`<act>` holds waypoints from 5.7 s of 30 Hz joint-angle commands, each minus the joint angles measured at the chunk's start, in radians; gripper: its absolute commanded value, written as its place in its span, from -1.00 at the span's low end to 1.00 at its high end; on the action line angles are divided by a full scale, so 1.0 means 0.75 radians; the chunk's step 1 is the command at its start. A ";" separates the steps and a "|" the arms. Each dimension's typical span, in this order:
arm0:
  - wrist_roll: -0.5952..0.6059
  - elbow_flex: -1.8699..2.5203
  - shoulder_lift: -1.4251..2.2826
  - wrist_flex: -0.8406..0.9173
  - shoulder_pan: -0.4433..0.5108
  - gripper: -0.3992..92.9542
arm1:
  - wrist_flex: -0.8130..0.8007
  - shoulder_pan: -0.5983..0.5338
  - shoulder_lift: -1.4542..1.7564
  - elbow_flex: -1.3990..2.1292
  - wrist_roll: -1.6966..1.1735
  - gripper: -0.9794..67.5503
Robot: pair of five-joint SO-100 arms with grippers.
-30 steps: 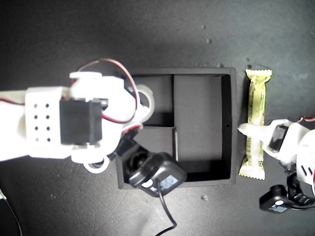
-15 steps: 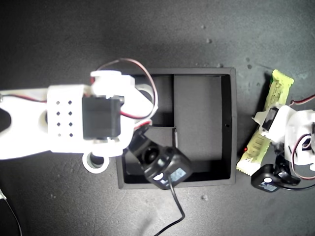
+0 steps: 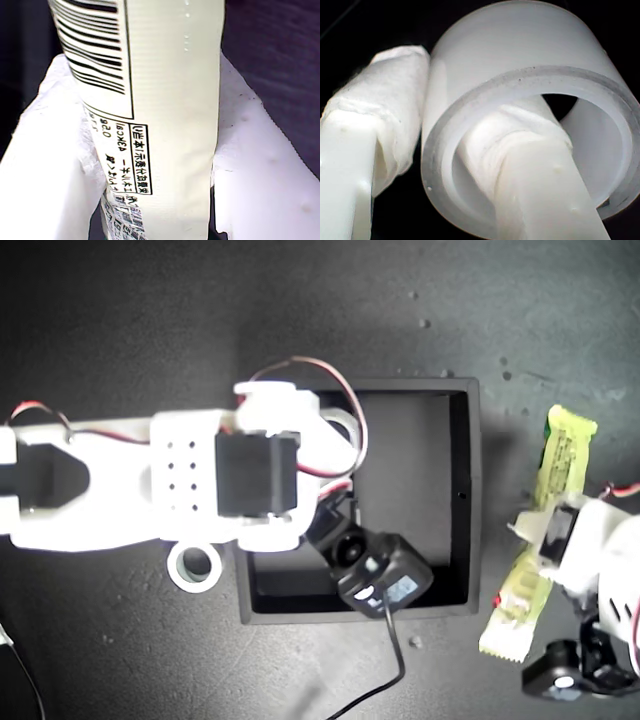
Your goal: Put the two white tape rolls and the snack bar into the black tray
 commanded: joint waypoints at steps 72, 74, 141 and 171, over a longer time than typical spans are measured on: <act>-0.859 2.362 1.430 -1.207 0.650 -0.64 | 0.458 0.344 0.771 -0.035 0.391 -0.97; -0.853 2.362 1.421 -1.215 0.646 -0.64 | 0.458 0.337 0.771 -0.033 0.393 -0.97; -0.378 0.652 1.062 0.025 0.260 -0.63 | -0.659 0.331 2.600 2.530 0.982 -0.98; -0.513 3.774 3.483 -0.847 0.055 -0.99 | -0.137 0.425 2.591 2.565 1.254 -0.97</act>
